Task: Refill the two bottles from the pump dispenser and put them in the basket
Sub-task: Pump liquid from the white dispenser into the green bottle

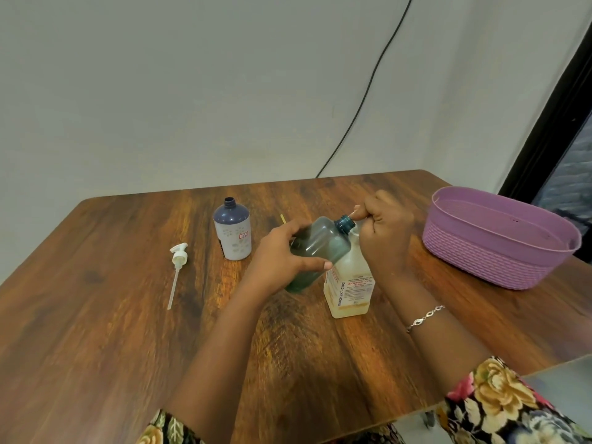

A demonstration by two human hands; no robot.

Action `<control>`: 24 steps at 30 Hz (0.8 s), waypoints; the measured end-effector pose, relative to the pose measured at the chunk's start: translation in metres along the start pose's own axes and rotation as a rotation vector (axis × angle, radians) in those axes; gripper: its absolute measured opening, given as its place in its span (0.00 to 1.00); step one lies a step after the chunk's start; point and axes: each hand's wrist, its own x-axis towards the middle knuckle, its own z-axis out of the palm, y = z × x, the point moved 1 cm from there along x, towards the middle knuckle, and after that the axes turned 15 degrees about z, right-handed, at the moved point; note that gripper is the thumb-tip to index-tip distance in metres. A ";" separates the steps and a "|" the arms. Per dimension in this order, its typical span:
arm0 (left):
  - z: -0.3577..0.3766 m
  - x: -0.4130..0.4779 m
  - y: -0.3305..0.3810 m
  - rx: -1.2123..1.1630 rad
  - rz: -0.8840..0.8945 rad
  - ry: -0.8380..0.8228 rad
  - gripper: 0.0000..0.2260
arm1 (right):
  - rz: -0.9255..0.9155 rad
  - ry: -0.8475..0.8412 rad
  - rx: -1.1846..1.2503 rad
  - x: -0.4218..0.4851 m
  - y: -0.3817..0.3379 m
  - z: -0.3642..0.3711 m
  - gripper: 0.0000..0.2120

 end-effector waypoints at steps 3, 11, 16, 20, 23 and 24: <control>0.002 0.000 -0.002 -0.005 -0.010 -0.010 0.33 | 0.003 0.007 0.019 -0.002 0.004 0.004 0.10; -0.006 0.003 0.006 0.003 0.015 -0.002 0.33 | 0.072 -0.001 0.105 0.003 -0.005 -0.009 0.16; -0.005 0.003 0.001 0.010 0.004 0.003 0.32 | -0.004 0.020 0.008 -0.006 0.002 0.000 0.14; -0.003 0.002 0.001 0.004 -0.021 -0.010 0.32 | 0.017 -0.003 0.006 -0.009 0.010 0.001 0.11; -0.003 0.001 0.003 -0.012 -0.024 -0.007 0.32 | 0.081 -0.026 0.064 -0.006 0.005 -0.005 0.12; -0.003 0.001 0.005 -0.018 -0.020 -0.002 0.32 | 0.091 -0.035 0.080 -0.003 0.002 -0.007 0.12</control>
